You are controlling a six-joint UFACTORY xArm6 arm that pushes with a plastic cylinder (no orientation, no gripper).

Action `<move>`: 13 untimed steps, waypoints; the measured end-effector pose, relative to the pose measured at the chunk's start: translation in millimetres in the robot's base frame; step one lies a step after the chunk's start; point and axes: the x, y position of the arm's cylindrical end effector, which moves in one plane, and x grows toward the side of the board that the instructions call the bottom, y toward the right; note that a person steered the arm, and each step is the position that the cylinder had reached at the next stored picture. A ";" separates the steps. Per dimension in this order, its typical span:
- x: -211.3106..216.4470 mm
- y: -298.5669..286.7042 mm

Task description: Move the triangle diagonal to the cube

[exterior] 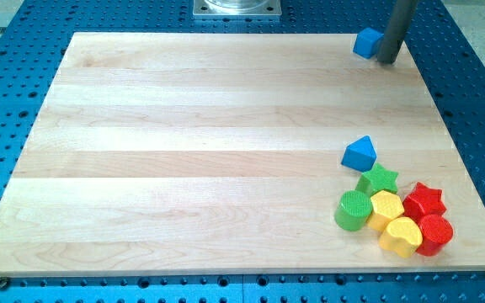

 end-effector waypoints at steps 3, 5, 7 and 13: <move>138.3 47.7; 206.9 -3.9; 226.8 -102.2; 125.3 -244.3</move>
